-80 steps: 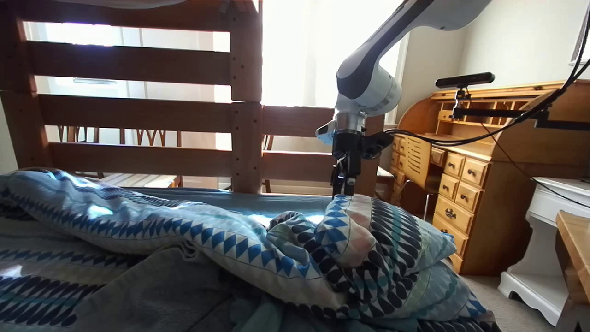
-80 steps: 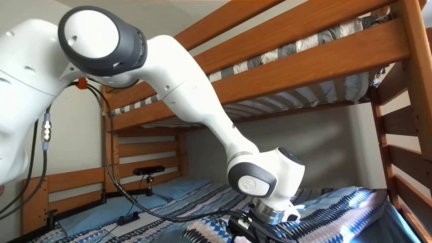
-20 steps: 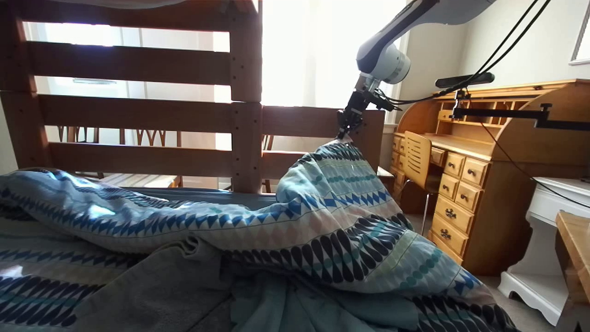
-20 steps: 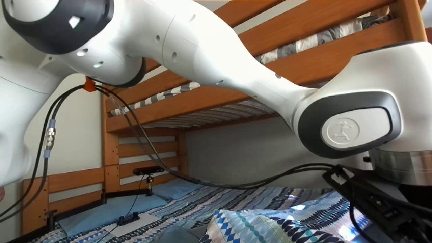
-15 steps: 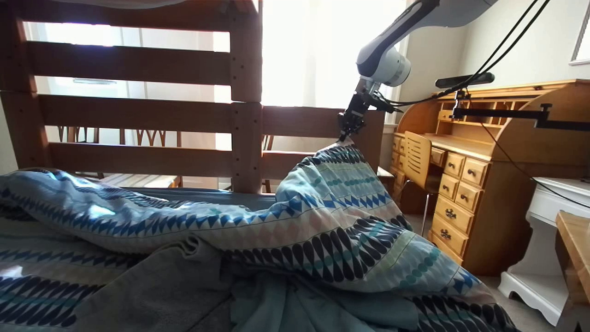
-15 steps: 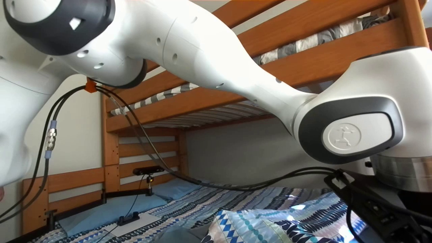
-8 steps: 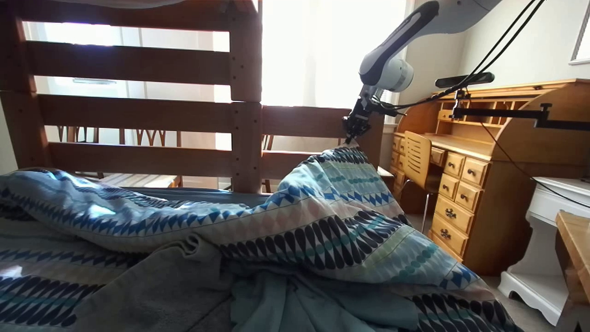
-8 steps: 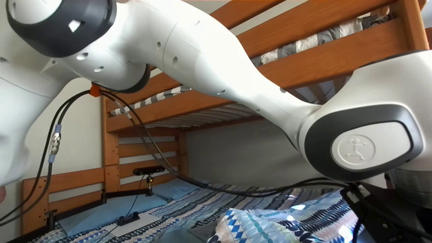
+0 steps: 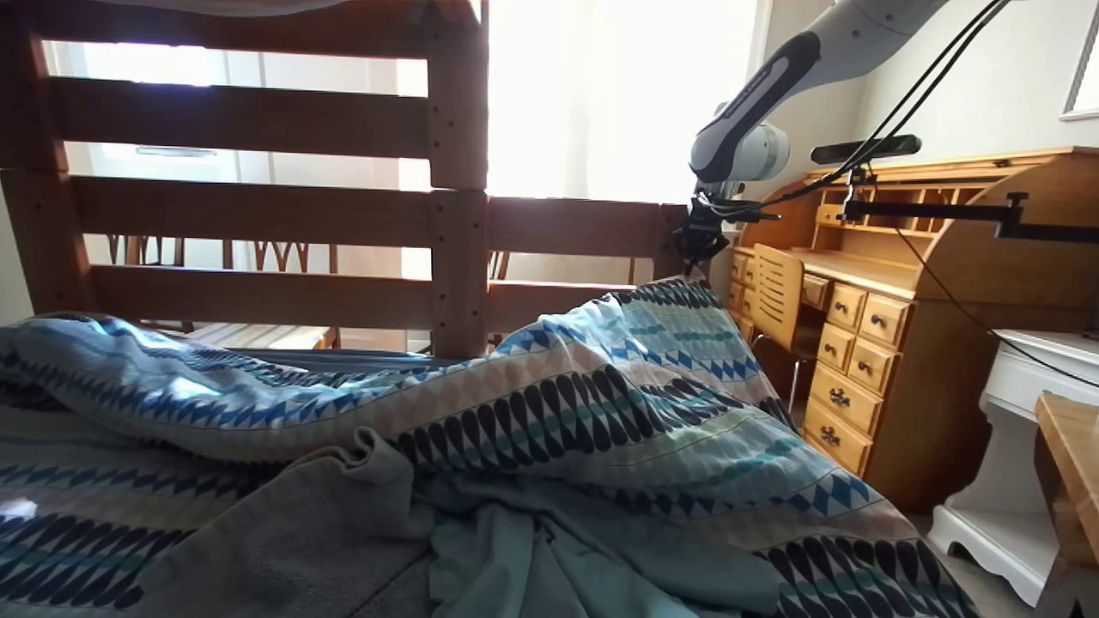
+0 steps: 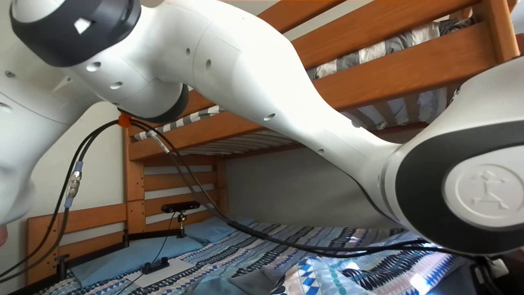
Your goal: Move the right corner of the blanket to the right
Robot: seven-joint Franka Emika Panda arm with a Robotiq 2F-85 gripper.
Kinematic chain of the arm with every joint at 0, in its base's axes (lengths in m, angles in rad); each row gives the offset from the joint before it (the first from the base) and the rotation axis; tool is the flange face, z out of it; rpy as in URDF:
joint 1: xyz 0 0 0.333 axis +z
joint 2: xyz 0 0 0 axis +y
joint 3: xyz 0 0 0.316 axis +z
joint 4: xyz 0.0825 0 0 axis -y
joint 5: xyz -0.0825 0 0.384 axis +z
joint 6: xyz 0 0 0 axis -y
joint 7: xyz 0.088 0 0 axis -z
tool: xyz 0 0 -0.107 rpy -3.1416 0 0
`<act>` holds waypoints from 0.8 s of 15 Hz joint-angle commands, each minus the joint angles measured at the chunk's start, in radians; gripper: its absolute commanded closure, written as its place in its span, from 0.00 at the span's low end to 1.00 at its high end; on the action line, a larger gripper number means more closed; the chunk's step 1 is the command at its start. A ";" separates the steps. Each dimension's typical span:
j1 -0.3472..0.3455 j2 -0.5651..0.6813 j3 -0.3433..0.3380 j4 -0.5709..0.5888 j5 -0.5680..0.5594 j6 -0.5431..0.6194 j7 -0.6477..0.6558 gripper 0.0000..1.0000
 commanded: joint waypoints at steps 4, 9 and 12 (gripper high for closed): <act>0.072 0.077 -0.130 0.074 -0.126 -0.097 0.272 0.99; 0.042 0.093 -0.087 0.114 -0.131 -0.112 0.293 0.64; 0.048 0.060 -0.088 0.106 -0.135 -0.053 0.285 0.42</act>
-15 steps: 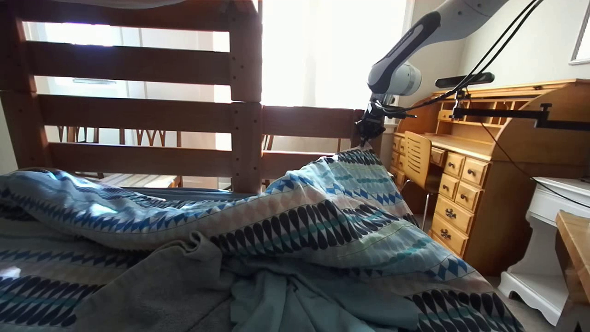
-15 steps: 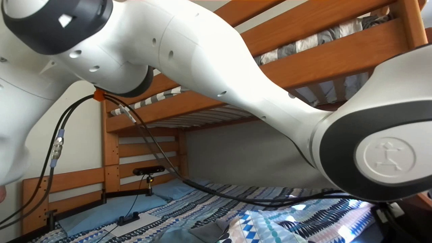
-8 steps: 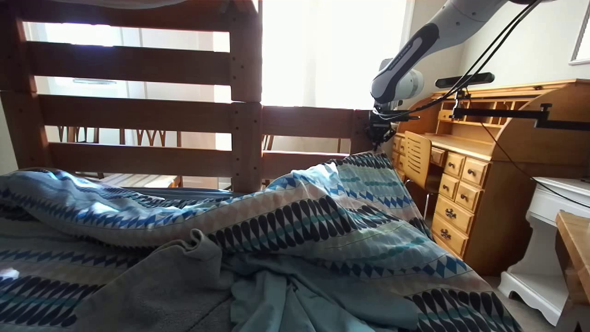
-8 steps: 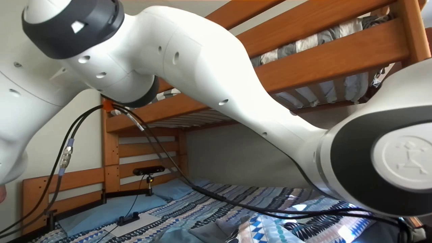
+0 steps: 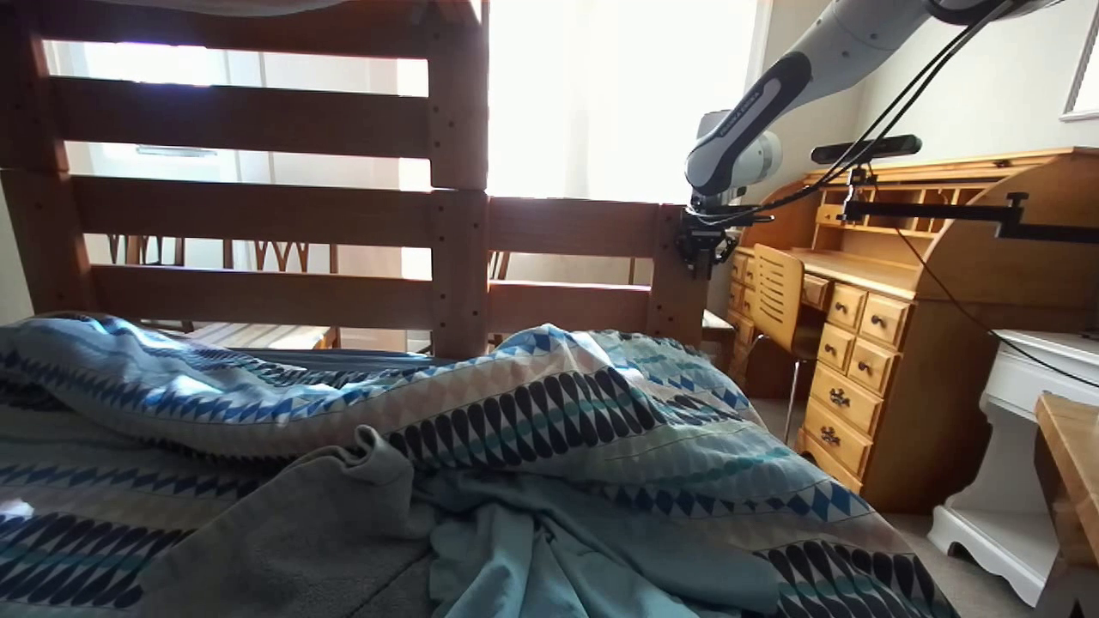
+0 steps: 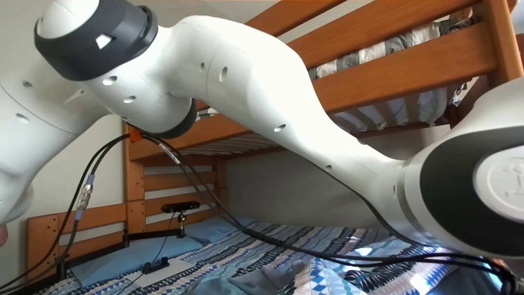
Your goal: Move the right corner of the blanket to the right
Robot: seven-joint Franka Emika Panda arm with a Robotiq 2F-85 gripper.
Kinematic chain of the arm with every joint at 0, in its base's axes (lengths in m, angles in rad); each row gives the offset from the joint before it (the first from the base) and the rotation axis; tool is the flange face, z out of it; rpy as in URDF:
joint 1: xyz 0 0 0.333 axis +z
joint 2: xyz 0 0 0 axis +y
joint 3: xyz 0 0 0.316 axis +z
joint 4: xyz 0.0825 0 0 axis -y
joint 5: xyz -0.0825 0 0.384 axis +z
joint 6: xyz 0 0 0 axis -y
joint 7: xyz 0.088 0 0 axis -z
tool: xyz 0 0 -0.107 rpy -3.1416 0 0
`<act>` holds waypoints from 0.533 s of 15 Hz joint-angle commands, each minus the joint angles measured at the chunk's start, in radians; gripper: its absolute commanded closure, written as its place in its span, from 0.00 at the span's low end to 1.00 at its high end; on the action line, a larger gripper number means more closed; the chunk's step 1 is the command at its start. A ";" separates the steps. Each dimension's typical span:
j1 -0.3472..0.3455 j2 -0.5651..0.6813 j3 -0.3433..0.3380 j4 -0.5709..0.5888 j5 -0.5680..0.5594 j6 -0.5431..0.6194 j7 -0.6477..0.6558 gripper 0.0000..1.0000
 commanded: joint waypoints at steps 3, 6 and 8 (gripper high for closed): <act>-0.019 -0.082 0.048 -0.042 -0.022 0.038 -0.050 0.25; -0.049 -0.164 0.131 -0.104 0.003 0.019 -0.219 0.03; -0.062 -0.223 0.177 -0.156 0.012 -0.002 -0.321 0.00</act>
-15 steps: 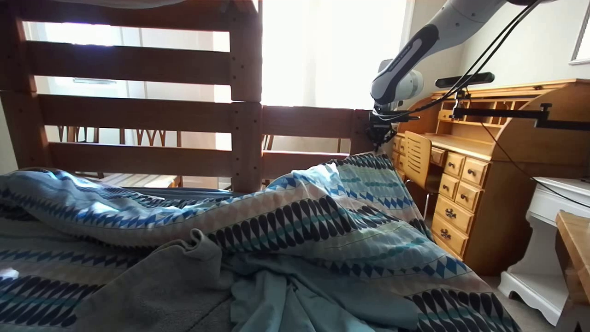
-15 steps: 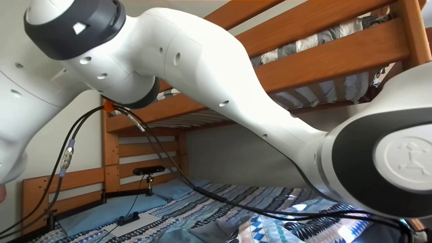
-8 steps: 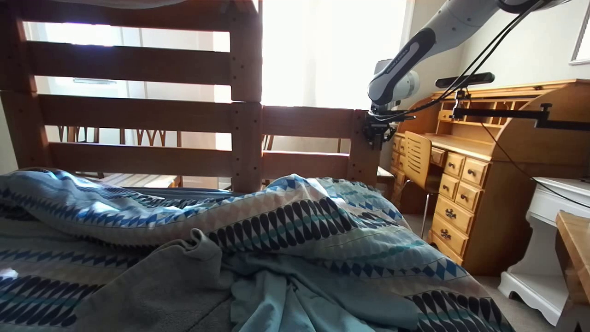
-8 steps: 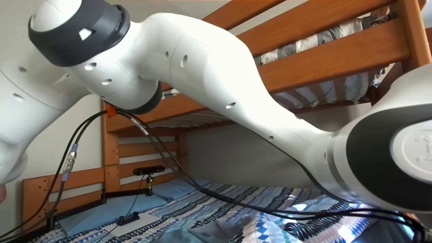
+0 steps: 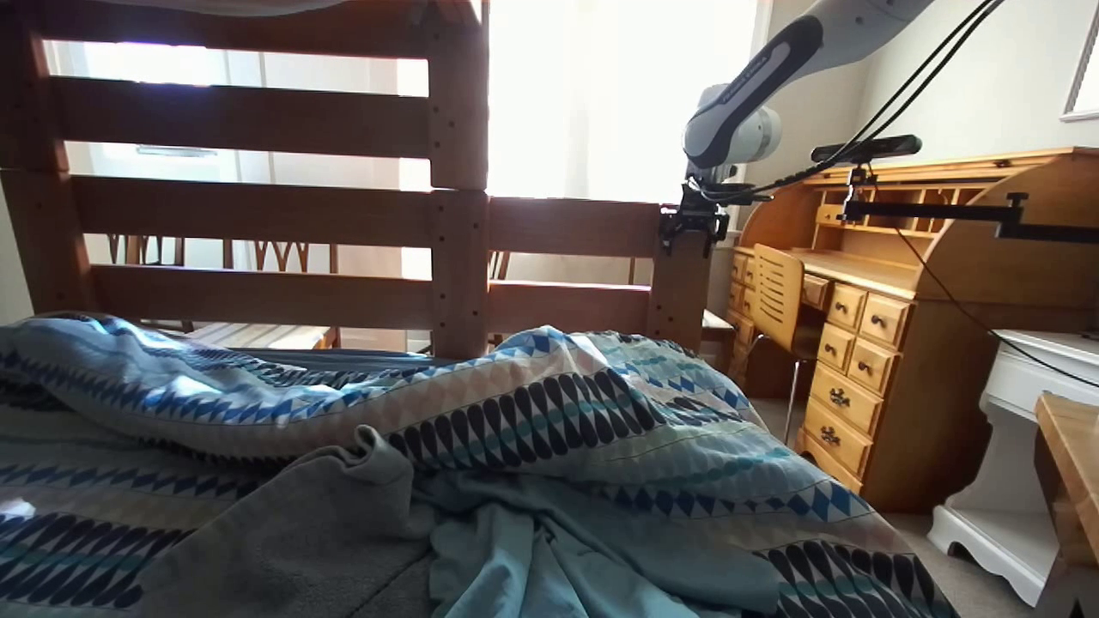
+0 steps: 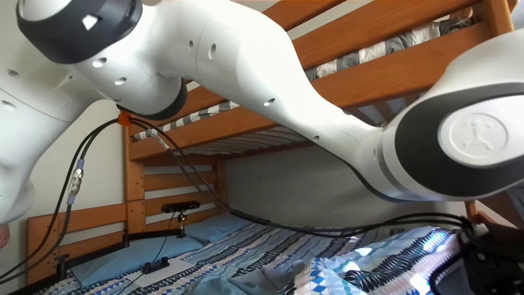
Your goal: Move the right corner of the blanket to the right
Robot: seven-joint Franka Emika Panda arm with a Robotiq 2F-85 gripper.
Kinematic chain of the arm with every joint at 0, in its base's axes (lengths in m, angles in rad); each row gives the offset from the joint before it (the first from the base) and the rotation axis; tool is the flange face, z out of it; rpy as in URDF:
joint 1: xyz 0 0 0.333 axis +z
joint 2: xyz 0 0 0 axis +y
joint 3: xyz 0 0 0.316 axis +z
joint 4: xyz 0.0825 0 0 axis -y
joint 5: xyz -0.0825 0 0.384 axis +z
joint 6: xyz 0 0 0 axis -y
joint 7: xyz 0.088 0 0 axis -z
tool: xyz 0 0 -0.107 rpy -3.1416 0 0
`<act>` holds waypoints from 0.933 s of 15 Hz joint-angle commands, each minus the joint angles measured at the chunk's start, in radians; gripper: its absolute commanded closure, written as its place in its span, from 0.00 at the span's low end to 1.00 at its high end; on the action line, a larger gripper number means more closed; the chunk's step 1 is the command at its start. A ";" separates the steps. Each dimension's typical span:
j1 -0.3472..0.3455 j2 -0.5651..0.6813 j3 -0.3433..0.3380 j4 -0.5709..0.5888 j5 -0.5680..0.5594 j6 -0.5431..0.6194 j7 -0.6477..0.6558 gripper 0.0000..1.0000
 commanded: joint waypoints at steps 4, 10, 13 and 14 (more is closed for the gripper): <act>-0.066 -0.236 0.160 -0.239 0.032 -0.092 -0.306 0.00; -0.081 -0.417 0.191 -0.419 0.024 -0.239 -0.476 0.00; -0.066 -0.511 0.189 -0.507 0.010 -0.264 -0.529 0.00; -0.063 -0.542 0.191 -0.534 0.010 -0.272 -0.548 0.00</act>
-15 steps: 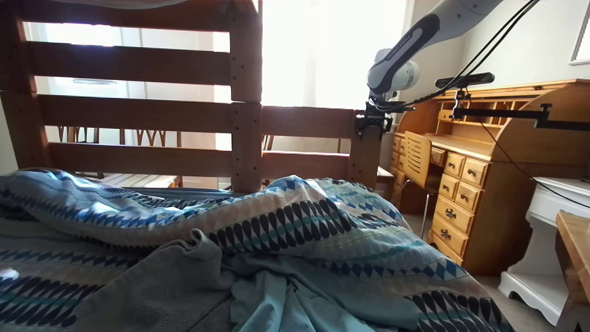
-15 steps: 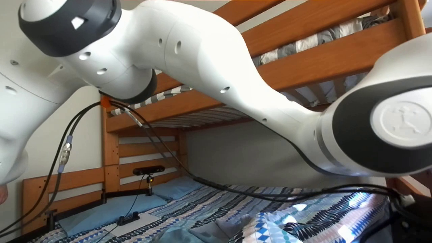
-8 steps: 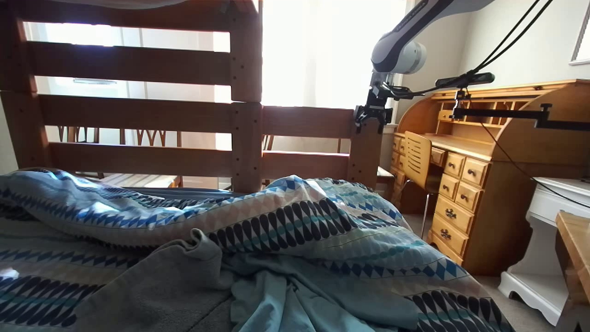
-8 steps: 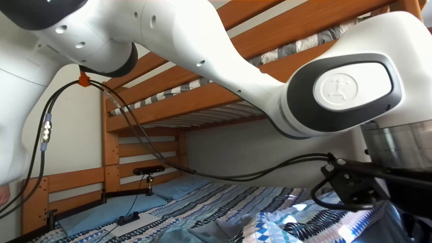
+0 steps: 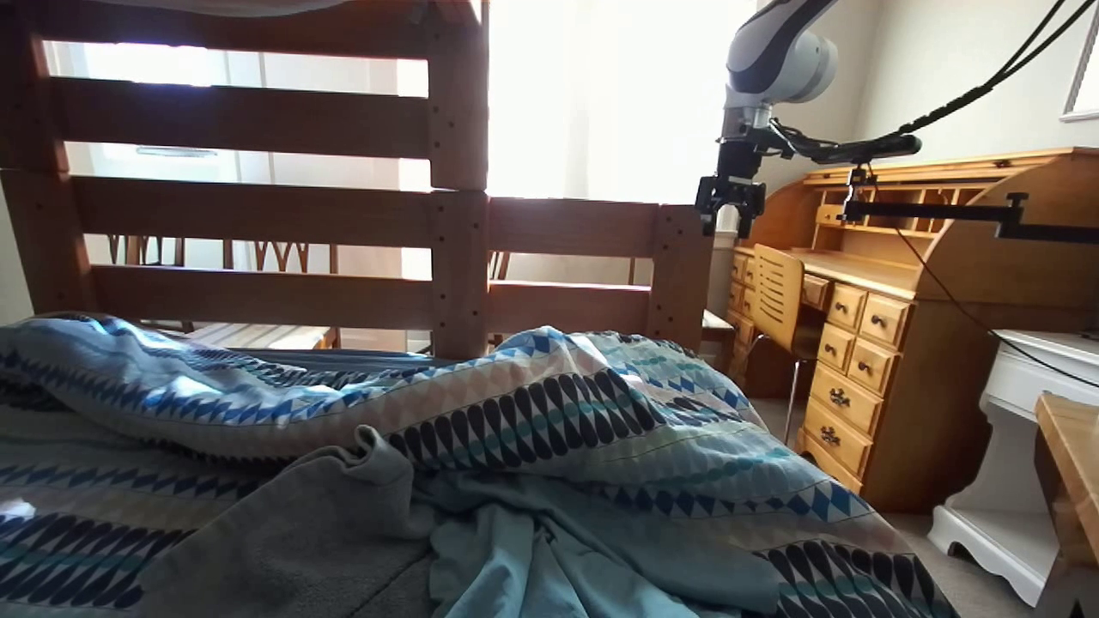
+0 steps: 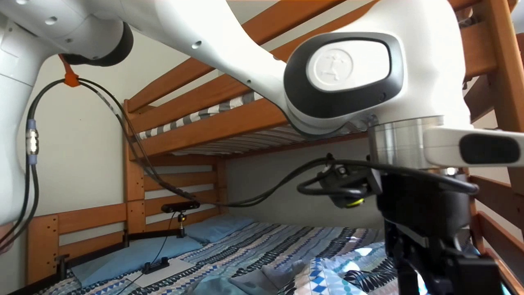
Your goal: Move the right corner of the blanket to the right
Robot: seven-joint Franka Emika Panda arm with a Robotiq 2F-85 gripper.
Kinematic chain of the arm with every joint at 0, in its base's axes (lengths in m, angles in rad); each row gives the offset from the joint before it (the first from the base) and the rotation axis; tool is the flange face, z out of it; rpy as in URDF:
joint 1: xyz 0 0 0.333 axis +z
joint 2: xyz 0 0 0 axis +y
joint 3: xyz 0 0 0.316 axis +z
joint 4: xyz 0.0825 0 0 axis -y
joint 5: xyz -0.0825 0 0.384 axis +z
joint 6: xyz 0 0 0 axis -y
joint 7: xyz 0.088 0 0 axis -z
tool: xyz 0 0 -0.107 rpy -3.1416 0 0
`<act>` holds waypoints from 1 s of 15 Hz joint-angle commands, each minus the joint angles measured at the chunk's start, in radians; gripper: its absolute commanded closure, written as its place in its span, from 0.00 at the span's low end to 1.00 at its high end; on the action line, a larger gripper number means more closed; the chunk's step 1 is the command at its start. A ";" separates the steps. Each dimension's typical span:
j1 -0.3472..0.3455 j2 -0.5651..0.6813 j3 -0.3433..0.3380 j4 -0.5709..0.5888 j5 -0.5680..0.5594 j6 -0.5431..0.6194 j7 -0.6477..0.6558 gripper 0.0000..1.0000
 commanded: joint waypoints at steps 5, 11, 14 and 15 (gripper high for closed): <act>0.011 -0.283 0.039 -0.265 0.018 -0.016 -0.216 0.00; 0.018 -0.233 0.028 -0.214 0.001 -0.015 -0.187 0.00; 0.018 -0.230 0.028 -0.213 0.001 -0.015 -0.187 0.00; 0.018 -0.230 0.028 -0.213 0.001 -0.015 -0.187 0.00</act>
